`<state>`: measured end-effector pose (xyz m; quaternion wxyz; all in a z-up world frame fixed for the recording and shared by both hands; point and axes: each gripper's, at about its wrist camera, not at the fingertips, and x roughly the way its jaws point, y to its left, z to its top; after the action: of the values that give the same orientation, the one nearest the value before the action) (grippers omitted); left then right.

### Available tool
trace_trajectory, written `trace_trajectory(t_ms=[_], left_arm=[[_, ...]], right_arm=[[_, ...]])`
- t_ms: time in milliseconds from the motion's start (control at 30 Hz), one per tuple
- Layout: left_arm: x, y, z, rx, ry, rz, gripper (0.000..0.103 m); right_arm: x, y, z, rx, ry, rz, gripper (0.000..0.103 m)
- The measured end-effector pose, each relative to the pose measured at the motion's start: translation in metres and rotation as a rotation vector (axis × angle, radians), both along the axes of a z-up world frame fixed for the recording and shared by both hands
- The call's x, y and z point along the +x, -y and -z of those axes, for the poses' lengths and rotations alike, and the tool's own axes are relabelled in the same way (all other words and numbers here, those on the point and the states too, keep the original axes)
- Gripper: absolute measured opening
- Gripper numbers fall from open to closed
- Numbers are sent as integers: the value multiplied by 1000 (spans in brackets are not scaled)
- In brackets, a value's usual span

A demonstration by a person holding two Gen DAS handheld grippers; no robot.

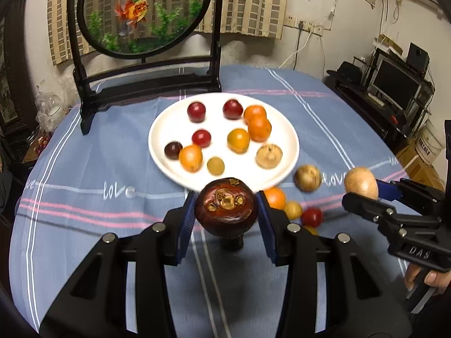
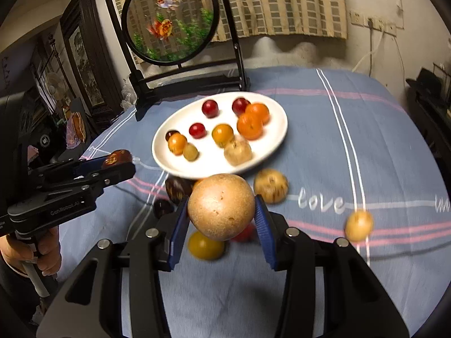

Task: Organize fruits
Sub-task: 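Carry both fruits onto the white plate and release them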

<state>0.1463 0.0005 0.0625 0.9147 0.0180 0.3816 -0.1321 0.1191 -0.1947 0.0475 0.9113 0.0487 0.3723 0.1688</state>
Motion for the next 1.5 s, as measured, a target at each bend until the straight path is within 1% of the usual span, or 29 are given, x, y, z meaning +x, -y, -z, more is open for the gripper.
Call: trace_trajectory(t_ms=[100,200,267,367,467,600,633,700,767,800,933,1000,1033,1167,1233,1300,1433,1500], left_arm=[[22,1,-1,-7,-8,-10,43],[44,1,1,-10,-42,-31,43],[57,1,2,-15,-31,-44,43],[82,4,8,20,-7,-69,43],[107,-3,18,18,-34,-108,43],[129,-11,35,15,-81,-131,43],[131,-13,38,9,-87,-135,44],[133,-16,39,-11,-85,-143,53],[131,-17,36,-25,-70,-143,56],[129,-17,34,-23,-62,-138,58],[116,-13,27,-13,-36,-121,63],[109,-11,23,-15,-25,-114,68],[104,-10,21,-20,-23,-110,68],[86,-4,16,-16,-20,-83,70],[73,-2,13,-12,-7,-73,73],[58,0,11,-13,9,-63,77],[30,3,14,0,36,-51,79],[16,4,17,-3,36,-47,79]], right_arm=[[18,-9,-6,1,12,-18,46],[39,-18,-10,13,40,-20,46],[55,-25,-10,23,45,-23,46],[80,-39,-6,8,31,-20,46],[106,-50,4,1,-14,-9,47],[133,-54,22,23,-94,-3,47],[138,-55,27,33,-117,1,48],[145,-51,34,73,-153,23,51],[143,-46,35,90,-142,51,58],[141,-46,34,90,-129,54,59],[130,-40,26,75,-105,43,60],[119,-35,19,79,-86,43,64],[116,-32,17,82,-82,46,64],[97,-22,9,92,-67,51,64],[85,-17,7,82,-53,59,64],[74,-14,6,66,-42,60,65],[48,-8,9,5,-19,64,65],[37,-3,12,-12,-14,77,65]])
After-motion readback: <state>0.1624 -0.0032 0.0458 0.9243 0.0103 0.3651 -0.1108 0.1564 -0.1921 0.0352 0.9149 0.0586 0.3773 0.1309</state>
